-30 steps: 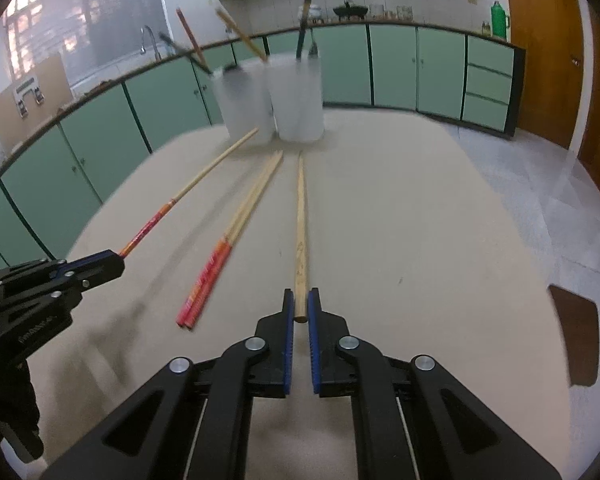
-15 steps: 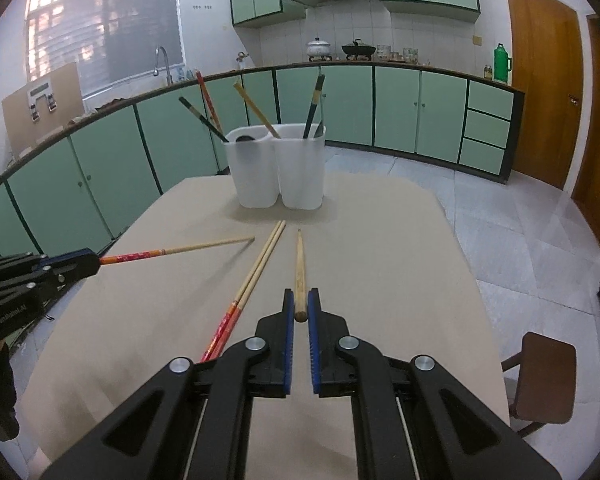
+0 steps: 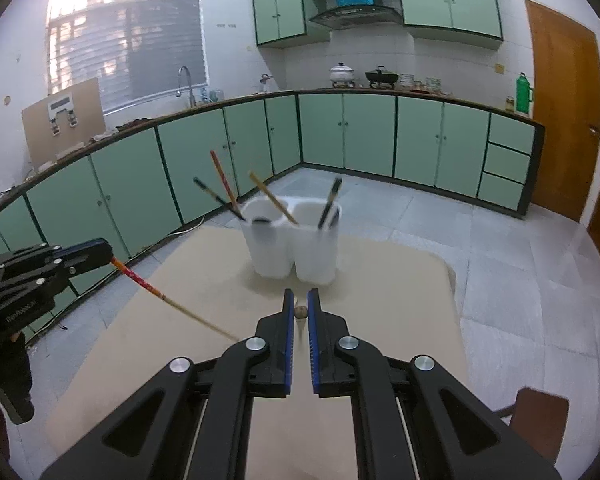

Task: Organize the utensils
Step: 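Lower both chopsticks into the white holder and open both grippers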

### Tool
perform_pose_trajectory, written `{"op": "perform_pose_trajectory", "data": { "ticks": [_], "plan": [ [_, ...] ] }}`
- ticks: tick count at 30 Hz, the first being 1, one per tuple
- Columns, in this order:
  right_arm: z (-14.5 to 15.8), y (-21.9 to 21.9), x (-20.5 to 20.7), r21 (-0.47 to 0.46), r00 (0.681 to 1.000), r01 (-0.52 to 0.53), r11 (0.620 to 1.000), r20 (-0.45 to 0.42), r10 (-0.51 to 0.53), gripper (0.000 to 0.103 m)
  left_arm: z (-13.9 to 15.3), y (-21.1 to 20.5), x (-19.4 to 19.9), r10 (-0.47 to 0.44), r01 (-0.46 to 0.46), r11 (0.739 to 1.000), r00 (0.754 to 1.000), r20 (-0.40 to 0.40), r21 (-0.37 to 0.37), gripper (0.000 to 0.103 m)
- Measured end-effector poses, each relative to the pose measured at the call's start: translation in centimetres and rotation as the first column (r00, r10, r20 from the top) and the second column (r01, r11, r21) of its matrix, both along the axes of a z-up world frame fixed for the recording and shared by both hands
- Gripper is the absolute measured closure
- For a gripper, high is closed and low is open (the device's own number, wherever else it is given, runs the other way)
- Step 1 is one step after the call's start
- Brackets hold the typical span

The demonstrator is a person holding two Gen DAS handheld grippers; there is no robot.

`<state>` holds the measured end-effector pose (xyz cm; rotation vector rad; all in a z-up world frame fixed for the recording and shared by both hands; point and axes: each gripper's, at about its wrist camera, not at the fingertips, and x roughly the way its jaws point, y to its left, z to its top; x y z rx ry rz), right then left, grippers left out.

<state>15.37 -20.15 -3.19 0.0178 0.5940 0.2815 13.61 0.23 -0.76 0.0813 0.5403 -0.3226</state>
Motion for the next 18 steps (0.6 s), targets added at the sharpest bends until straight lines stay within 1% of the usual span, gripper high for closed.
{"op": "perform_pose_trajectory", "data": {
  "ticks": [6,8,10,14,16,18],
  "plan": [
    [3.3,0.3,2.5,-0.018,0.998,-0.055,0.998,0.006,0.055,0.096,2.2,-0.6,2.1,-0.036,0.036,0.999,0.999,0.017,-0.009,0.098],
    [4.4,0.4,2.9,-0.011,0.997,-0.071,0.997,0.014,0.071,0.096,3.1,-0.5,2.3,-0.044,0.044,0.999,0.998,0.038,-0.012,0.098],
    [5.9,0.3,3.3,0.005,0.995,-0.090,0.996,0.031,0.090,0.096,4.5,-0.5,2.3,-0.046,0.046,0.999,0.996,0.077,-0.007,0.098],
    [10.1,0.3,4.5,0.017,0.990,-0.105,0.994,0.100,0.103,0.096,7.4,-0.9,2.7,-0.043,0.044,0.999,0.988,0.149,-0.005,0.098],
    [12.4,0.6,5.3,0.003,0.984,-0.093,0.996,0.153,0.092,0.096,8.9,-1.2,3.5,-0.040,0.042,0.999,0.982,0.187,-0.010,0.098],
    [14.0,0.7,6.4,0.012,0.980,-0.087,0.996,0.180,0.083,0.096,10.2,-1.7,4.7,-0.038,0.041,0.999,0.975,0.219,-0.013,0.098]
  ]
}}
